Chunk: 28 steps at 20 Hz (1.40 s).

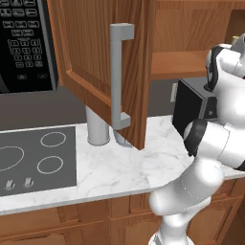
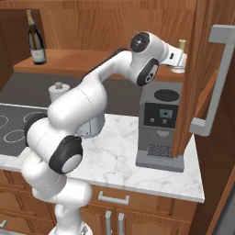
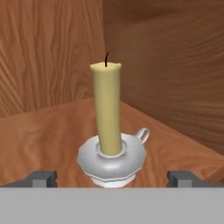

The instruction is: Get the candle and the wine from the cabinet and move them to the dining counter.

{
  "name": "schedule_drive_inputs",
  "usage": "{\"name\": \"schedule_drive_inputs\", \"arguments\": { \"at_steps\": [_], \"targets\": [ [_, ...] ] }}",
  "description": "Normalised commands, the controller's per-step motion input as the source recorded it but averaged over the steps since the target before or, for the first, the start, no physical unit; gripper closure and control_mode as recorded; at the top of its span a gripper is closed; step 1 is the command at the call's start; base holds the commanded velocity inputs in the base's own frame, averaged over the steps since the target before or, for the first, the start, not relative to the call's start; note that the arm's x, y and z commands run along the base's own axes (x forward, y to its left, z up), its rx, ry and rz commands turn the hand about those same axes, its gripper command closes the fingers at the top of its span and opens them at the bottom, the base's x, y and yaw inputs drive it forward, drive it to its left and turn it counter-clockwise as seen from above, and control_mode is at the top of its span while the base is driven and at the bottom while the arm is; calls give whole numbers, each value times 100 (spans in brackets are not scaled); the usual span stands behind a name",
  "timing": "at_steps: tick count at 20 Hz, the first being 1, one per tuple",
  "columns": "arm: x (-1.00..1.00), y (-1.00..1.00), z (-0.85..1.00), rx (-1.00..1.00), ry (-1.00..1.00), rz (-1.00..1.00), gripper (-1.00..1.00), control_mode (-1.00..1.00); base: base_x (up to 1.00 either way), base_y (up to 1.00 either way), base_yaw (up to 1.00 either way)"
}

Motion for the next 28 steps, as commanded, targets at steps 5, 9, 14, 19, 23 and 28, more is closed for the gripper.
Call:
{"name": "schedule_drive_inputs", "arguments": {
  "at_steps": [5, 9, 14, 19, 23, 28],
  "targets": [
    [23, -25, 0, 0, 4, 0, -100, -100, 0, 0, 0],
    [24, -15, 0, 0, 5, 0, -100, -100, 0, 0, 0],
    [17, -12, 0, 0, 5, 0, -100, -100, 0, 0, 0],
    [8, -8, 0, 0, 4, 0, -100, -100, 0, 0, 0],
    [3, -4, 0, 0, 2, 0, -100, -100, 0, 0, 0],
    [1, 0, 0, 0, 1, 0, -100, -100, 0, 0, 0]
  ]
}}
